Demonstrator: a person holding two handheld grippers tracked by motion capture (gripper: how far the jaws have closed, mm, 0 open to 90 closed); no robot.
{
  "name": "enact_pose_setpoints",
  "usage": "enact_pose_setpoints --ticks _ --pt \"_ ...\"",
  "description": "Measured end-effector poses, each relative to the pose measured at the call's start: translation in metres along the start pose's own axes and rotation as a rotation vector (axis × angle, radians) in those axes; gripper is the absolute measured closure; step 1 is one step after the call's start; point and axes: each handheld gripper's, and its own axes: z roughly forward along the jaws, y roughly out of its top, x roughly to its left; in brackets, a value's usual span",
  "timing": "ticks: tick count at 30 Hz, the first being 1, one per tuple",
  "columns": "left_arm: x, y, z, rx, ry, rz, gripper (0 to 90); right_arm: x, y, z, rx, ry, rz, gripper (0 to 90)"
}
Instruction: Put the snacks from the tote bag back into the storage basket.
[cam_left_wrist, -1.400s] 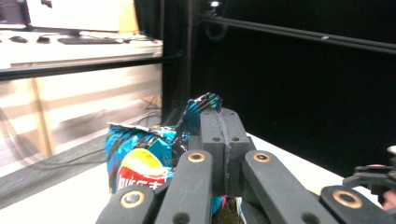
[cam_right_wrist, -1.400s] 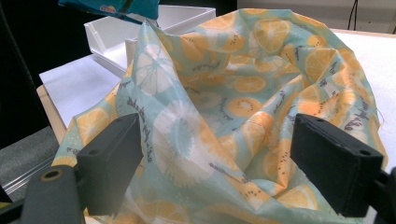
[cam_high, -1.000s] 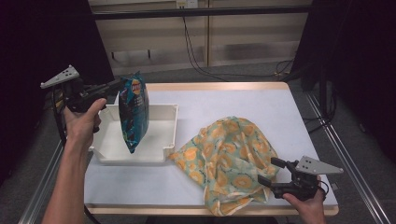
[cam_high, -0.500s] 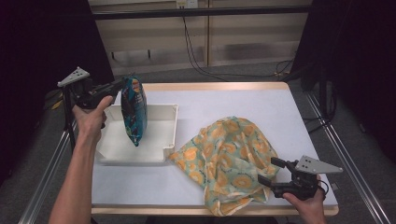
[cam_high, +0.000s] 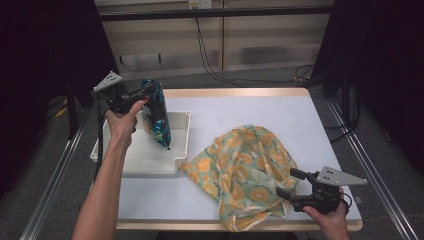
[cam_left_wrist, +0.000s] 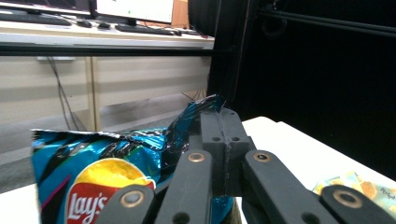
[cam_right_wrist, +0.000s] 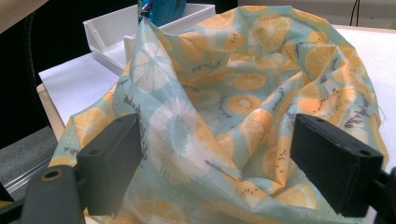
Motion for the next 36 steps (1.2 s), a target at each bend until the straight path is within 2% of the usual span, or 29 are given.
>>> enact_pose_setpoints --ticks 5,6,10,15,18,21,23,24,26,27,28,30,31,33,36 --pt "-0.004 -0.004 0.017 0.023 -0.011 0.024 90.0 0.001 0.0 0.0 0.002 0.006 0.0 16.3" --pt "-0.005 -0.005 0.021 0.016 -0.014 0.011 90.0 0.001 0.0 0.0 0.002 0.004 0.0 16.3" --pt "-0.007 -0.01 0.035 0.03 -0.014 0.028 90.0 0.0 0.0 0.001 -0.002 0.004 0.002 16.3" --pt "-0.005 -0.017 0.051 0.025 -0.015 0.028 90.0 0.0 0.0 0.0 -0.003 0.008 -0.003 16.3" --pt "-0.005 -0.021 0.059 0.05 -0.009 0.034 90.0 0.0 0.0 0.0 -0.001 0.008 -0.001 16.3" --pt "-0.005 -0.024 0.067 0.06 -0.022 0.021 89.7 0.0 0.0 0.0 0.0 0.01 -0.002 16.3" --pt "-0.006 -0.025 0.071 0.085 -0.011 0.036 89.7 0.0 0.0 0.0 0.0 0.01 -0.002 16.3" --pt "-0.007 -0.026 0.073 0.077 -0.021 0.026 89.8 0.0 0.0 0.0 0.001 0.01 0.001 16.3" --pt "-0.006 -0.026 0.076 0.106 -0.022 0.054 89.7 0.0 0.0 0.0 0.003 0.011 -0.001 16.3" --pt "-0.006 -0.027 0.078 0.105 -0.029 0.03 89.4 0.0 0.0 0.0 0.002 0.012 0.0 16.3" --pt "-0.006 -0.028 0.08 0.107 -0.035 0.031 89.2 0.0 0.0 0.0 0.001 0.013 -0.003 16.3" --pt "-0.008 -0.031 0.084 0.127 -0.049 0.053 88.8 0.0 0.0 0.0 0.003 0.012 -0.001 16.3" --pt "-0.011 -0.032 0.086 0.142 -0.039 0.057 88.1 0.0 0.0 0.0 0.003 0.011 0.0 16.3" --pt "-0.012 -0.034 0.09 0.151 -0.055 0.064 87.2 0.0 0.0 0.0 0.002 0.01 -0.001 16.3" --pt "-0.011 -0.034 0.092 0.167 -0.065 0.052 86.5 0.0 -0.001 0.001 0.009 0.012 -0.005 16.3"
